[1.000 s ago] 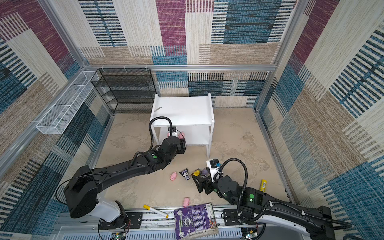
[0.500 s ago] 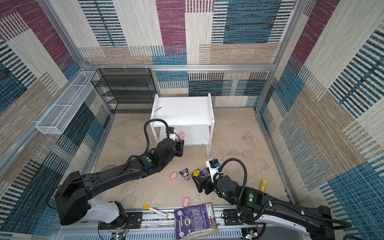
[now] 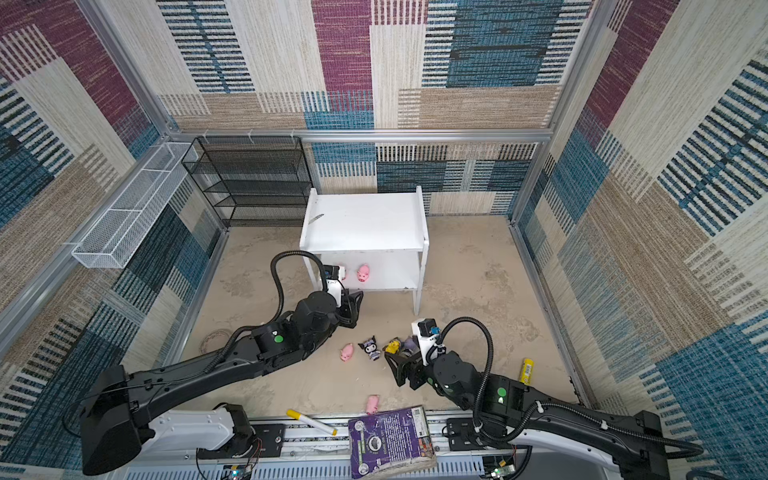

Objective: Place and organize the plastic toys onto the shelf

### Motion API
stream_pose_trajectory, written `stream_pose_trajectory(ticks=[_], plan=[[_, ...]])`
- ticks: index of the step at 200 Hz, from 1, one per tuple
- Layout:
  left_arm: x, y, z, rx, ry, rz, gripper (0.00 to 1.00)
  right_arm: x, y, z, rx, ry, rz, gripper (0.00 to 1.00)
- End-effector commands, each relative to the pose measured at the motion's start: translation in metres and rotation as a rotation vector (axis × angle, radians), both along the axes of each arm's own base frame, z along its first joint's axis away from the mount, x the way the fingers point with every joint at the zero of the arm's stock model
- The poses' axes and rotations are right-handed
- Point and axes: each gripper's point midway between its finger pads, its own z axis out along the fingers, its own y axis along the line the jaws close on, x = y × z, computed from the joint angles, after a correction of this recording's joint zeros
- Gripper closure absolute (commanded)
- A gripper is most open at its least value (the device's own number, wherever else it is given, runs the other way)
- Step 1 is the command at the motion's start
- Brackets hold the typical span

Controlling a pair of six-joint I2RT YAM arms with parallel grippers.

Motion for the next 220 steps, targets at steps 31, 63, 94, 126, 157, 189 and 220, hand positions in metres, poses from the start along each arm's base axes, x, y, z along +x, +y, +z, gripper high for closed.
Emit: stream_pose_trajectory(ticks=[31, 63, 94, 126, 157, 189, 220], plan=[[-0.049, 0.042, -0.029, 0.055, 0.070, -0.062, 0.55, 0.002, 0.007, 0.001, 0.008, -0.015, 0.013, 0.07], [-0.071, 0.062, -0.055, 0.084, 0.114, -0.103, 0.52, 0.003, 0.015, -0.001, -0.001, -0.018, 0.027, 0.07], [-0.086, 0.068, -0.086, 0.098, 0.184, -0.145, 0.52, 0.004, 0.021, -0.006, -0.028, -0.009, 0.035, 0.07], [-0.096, 0.064, -0.118, 0.115, 0.251, -0.186, 0.53, 0.003, 0.024, -0.013, -0.041, 0.004, 0.045, 0.07], [-0.100, 0.056, -0.141, 0.143, 0.290, -0.226, 0.54, 0.002, 0.026, -0.024, -0.071, 0.030, 0.048, 0.07], [-0.103, 0.047, -0.158, 0.212, 0.323, -0.283, 0.54, 0.002, 0.026, -0.031, -0.074, 0.044, 0.046, 0.07], [-0.101, 0.037, -0.166, 0.251, 0.341, -0.317, 0.55, 0.001, 0.026, -0.036, -0.070, 0.058, 0.043, 0.07]])
